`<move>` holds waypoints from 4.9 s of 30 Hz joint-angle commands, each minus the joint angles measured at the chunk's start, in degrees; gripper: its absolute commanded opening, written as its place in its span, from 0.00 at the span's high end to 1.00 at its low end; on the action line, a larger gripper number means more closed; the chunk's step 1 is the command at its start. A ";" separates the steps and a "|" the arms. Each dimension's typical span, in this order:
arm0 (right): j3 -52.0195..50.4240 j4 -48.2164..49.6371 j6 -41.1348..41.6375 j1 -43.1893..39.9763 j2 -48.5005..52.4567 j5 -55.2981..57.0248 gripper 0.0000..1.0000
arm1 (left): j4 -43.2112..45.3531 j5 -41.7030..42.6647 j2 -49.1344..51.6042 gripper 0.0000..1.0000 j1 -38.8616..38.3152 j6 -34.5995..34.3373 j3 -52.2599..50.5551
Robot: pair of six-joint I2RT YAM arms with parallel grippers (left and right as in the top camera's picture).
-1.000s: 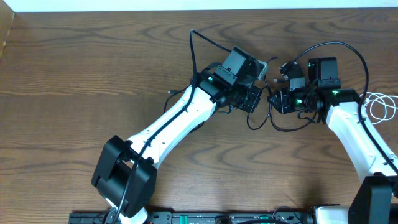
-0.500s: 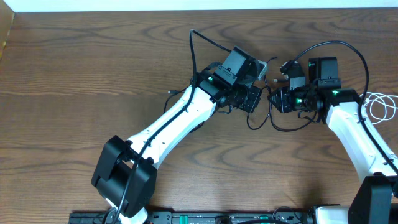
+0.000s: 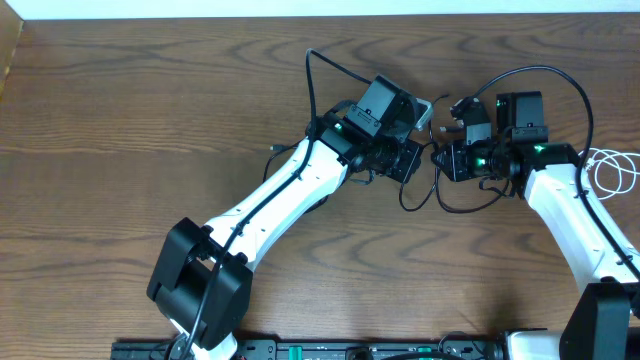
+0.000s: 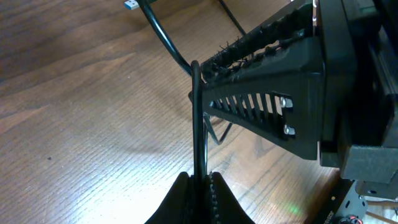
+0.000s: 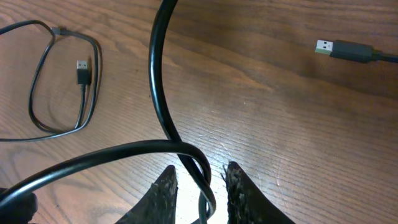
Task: Untangle cables
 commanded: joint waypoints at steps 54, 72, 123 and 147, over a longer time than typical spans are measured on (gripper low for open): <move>-0.70 -0.35 -0.24 1.95 -0.26 1.79 0.99 | -0.39 0.68 0.22 0.93 0.26 0.33 0.33; -0.70 -8.76 11.47 1.97 -0.26 12.96 0.97 | -6.95 -15.26 0.22 0.92 8.11 -10.51 0.33; -0.70 -12.07 10.99 6.03 -0.04 25.75 0.99 | -5.42 -7.30 0.22 0.92 7.30 -4.79 0.33; -0.72 -10.73 -6.34 3.58 -0.07 -11.61 0.99 | -7.96 0.57 0.22 0.85 8.66 -4.72 -0.61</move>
